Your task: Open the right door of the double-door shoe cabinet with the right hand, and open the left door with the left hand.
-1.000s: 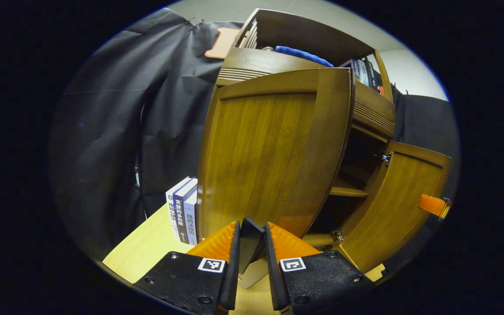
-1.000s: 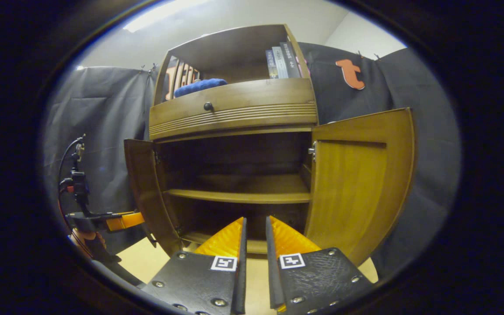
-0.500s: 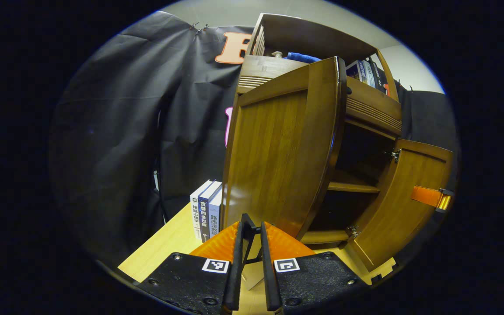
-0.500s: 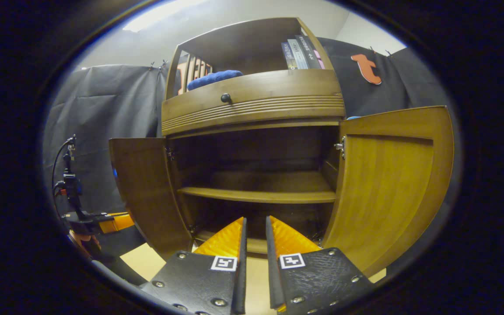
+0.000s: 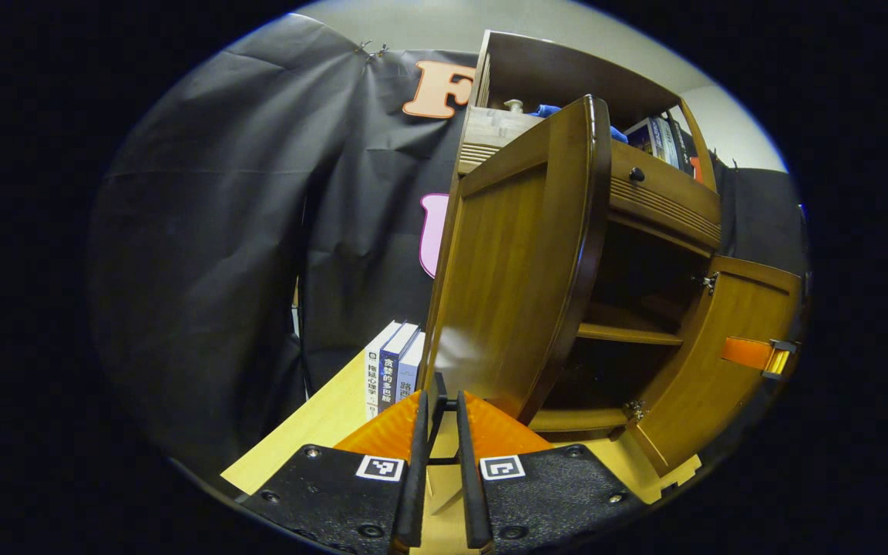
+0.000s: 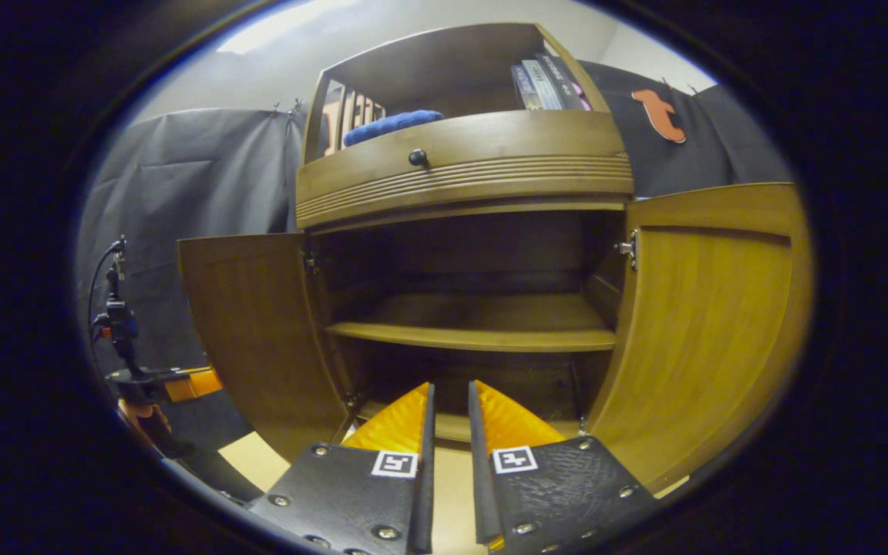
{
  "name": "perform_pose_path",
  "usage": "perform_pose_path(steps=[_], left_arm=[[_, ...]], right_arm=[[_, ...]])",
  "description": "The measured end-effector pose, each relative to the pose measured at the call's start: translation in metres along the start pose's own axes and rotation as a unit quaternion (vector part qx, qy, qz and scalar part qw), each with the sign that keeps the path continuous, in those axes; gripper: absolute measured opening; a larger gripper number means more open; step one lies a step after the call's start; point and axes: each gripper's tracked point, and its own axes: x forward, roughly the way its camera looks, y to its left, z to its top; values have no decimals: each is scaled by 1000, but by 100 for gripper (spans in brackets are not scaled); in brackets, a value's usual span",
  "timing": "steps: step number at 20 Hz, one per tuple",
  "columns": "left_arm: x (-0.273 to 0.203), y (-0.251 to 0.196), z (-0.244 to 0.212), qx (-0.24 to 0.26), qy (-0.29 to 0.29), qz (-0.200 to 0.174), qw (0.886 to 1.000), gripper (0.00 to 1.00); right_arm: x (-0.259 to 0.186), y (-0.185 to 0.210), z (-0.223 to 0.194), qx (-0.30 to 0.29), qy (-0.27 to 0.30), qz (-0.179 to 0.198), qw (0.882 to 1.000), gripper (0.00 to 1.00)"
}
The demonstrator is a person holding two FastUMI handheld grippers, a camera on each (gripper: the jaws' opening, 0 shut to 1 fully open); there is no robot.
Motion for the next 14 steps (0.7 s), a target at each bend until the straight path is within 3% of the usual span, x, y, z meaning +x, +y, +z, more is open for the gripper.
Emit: perform_pose_path(steps=[8, 9, 12, 14], left_arm=[[0, 18, 3, 11, -4, -18, 1000, 22], [0, 23, 4, 11, -4, -12, 1000, 25], [-1, 52, 9, 26, -10, 31, 999, 16], [0, 60, 10, 47, -5, 27, 999, 17]], right_arm=[[-2, 8, -3, -8, 5, 1, 1000, 21], [-3, 7, -3, -8, 4, -1, 1000, 21], [-5, 5, -4, -15, 7, -2, 1000, 21], [-6, 6, -5, -18, 8, -1, 1000, 21]])
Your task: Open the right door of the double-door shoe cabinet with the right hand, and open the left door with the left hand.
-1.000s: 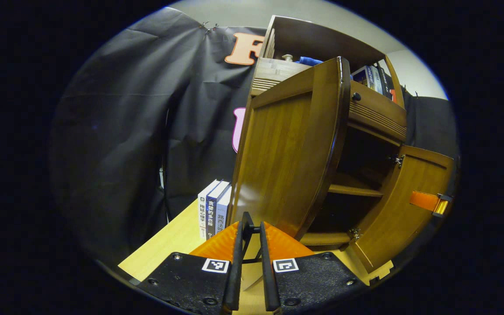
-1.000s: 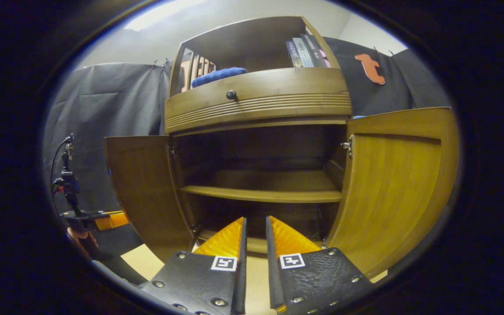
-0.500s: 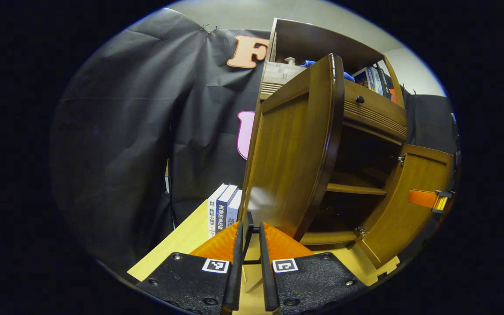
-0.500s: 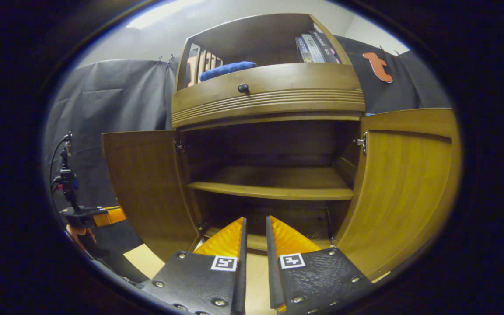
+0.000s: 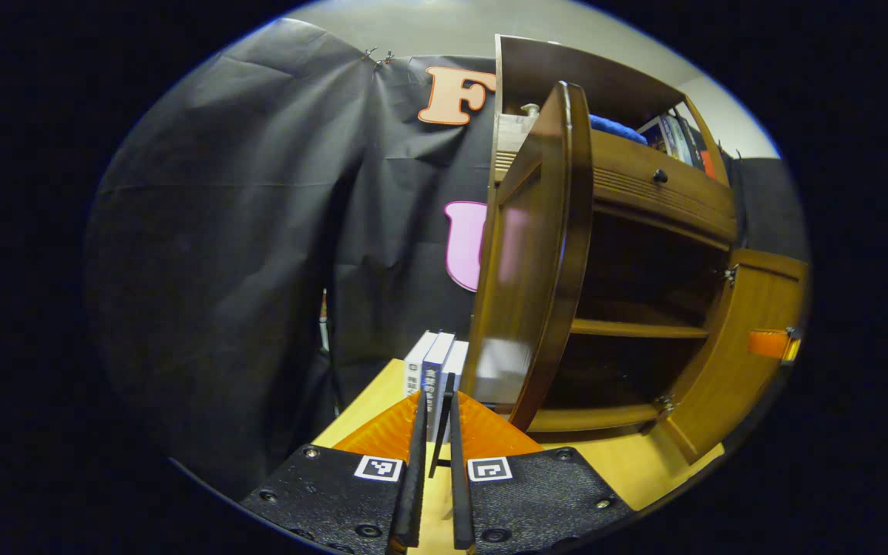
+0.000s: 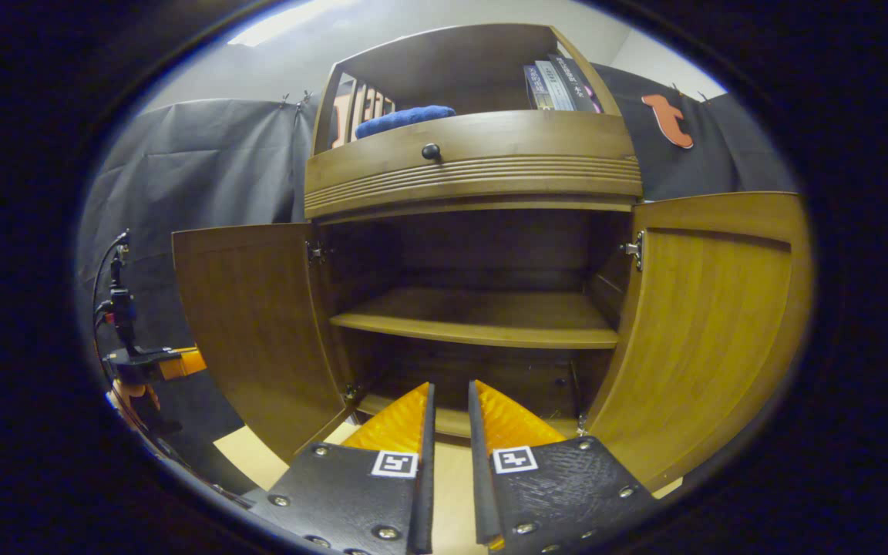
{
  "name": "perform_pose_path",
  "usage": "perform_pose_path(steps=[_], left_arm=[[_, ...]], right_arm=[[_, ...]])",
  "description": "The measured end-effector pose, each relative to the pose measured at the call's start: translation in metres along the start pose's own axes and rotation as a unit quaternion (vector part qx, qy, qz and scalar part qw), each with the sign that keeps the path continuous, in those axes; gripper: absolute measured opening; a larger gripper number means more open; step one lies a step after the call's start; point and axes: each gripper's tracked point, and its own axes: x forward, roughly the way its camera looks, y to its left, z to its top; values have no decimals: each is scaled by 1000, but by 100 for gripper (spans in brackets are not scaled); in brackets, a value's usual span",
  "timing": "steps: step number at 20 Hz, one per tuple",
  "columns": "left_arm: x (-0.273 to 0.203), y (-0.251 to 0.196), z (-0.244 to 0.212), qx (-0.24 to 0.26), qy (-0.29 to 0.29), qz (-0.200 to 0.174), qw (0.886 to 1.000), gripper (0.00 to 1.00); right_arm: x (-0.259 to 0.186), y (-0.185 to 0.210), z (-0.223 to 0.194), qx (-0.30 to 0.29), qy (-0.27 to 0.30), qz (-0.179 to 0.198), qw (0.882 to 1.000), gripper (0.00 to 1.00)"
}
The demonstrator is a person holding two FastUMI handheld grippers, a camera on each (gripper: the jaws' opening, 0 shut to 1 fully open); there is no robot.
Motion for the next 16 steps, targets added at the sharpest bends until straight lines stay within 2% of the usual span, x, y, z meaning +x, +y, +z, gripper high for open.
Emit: perform_pose_path(steps=[7, 9, 12, 15, 16], left_arm=[[-4, -1, 12, -6, -10, -14, 1000, 17], [-9, 11, 21, -7, -17, 4, 1000, 17], [-16, 31, 32, -12, -27, 39, 999, 26], [-21, 27, 45, -30, -36, 44, 998, 9], [-24, 26, 55, -28, -44, 50, 997, 8]], right_arm=[[3, 1, -3, 6, 3, 7, 1000, 21], [5, -1, -5, 7, 4, 10, 1000, 21], [8, -3, -7, 10, 2, 14, 1000, 21], [10, -7, -2, 13, -3, 17, 1000, 22], [10, -9, 0, 13, -6, 16, 1000, 21]])
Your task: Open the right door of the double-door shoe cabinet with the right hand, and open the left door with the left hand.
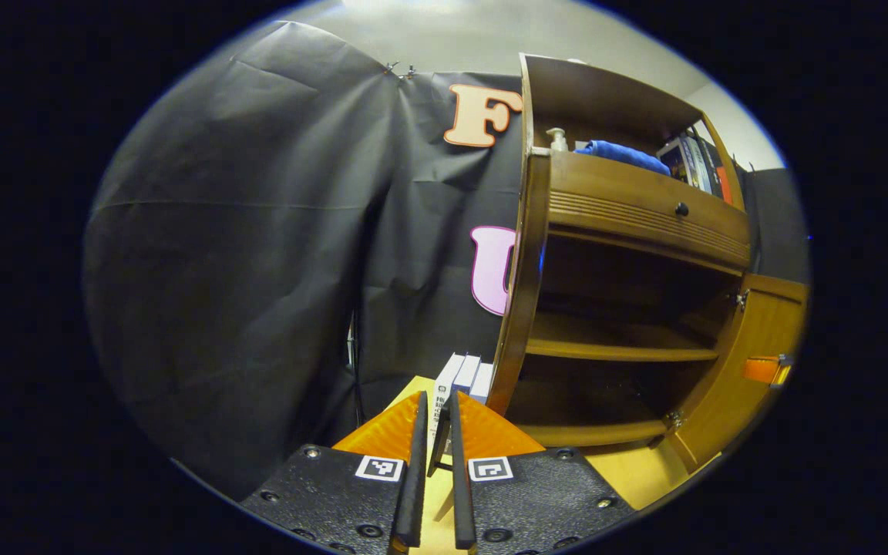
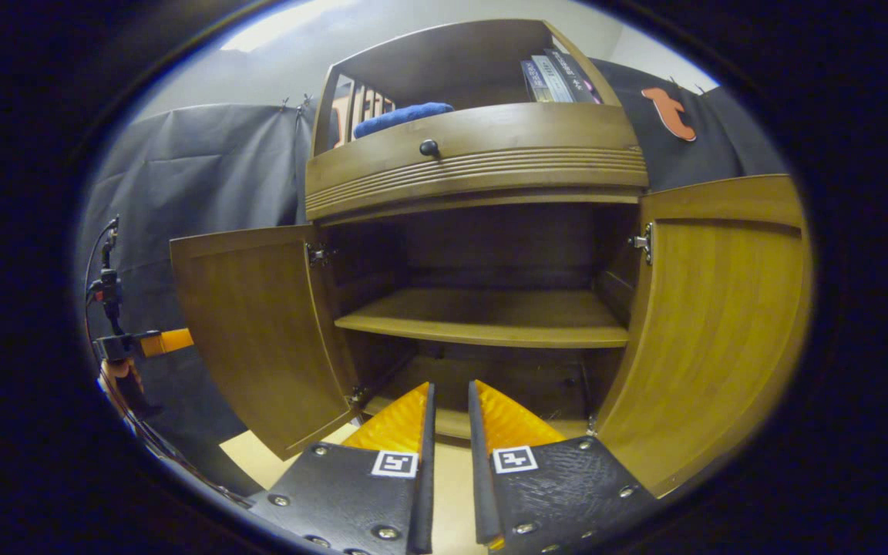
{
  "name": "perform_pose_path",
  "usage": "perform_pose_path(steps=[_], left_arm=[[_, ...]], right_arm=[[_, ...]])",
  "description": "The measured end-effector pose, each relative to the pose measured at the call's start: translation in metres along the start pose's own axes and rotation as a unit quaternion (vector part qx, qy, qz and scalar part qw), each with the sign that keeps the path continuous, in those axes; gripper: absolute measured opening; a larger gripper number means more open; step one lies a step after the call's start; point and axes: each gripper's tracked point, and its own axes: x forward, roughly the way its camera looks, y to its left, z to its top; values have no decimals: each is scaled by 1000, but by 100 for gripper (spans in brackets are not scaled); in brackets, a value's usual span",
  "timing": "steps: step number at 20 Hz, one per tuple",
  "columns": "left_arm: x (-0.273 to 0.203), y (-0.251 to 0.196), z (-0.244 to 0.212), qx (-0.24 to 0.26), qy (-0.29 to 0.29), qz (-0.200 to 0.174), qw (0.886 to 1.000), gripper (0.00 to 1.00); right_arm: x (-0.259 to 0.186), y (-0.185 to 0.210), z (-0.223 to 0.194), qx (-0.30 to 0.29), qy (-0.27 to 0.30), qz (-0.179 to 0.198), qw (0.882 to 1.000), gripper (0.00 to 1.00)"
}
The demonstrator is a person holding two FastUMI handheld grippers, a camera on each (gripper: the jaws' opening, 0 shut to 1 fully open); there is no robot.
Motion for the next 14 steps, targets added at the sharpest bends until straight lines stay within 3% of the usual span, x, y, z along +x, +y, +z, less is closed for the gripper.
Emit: perform_pose_path(steps=[7, 8, 9, 11, 12, 14], left_arm=[[-21, -12, 121, 55, -115, 44, 991, 8], [-25, -17, 139, 59, -132, 46, 988, 25], [-28, -24, 156, 61, -148, 43, 986, 8], [-29, -46, 168, 57, -147, 24, 987, 8], [-29, -59, 173, 52, -147, 11, 988, 16], [-24, -93, 172, 49, -146, -23, 988, 16]], right_arm=[[-6, -23, 10, 6, -15, -13, 1000, 22], [-9, -26, 11, 8, -18, -16, 1000, 21], [-10, -30, 13, 12, -20, -18, 1000, 22], [-13, -37, 18, 18, -26, -26, 999, 22], [-16, -40, 22, 17, -29, -34, 999, 21], [-21, -49, 34, 11, -41, -50, 998, 21]])
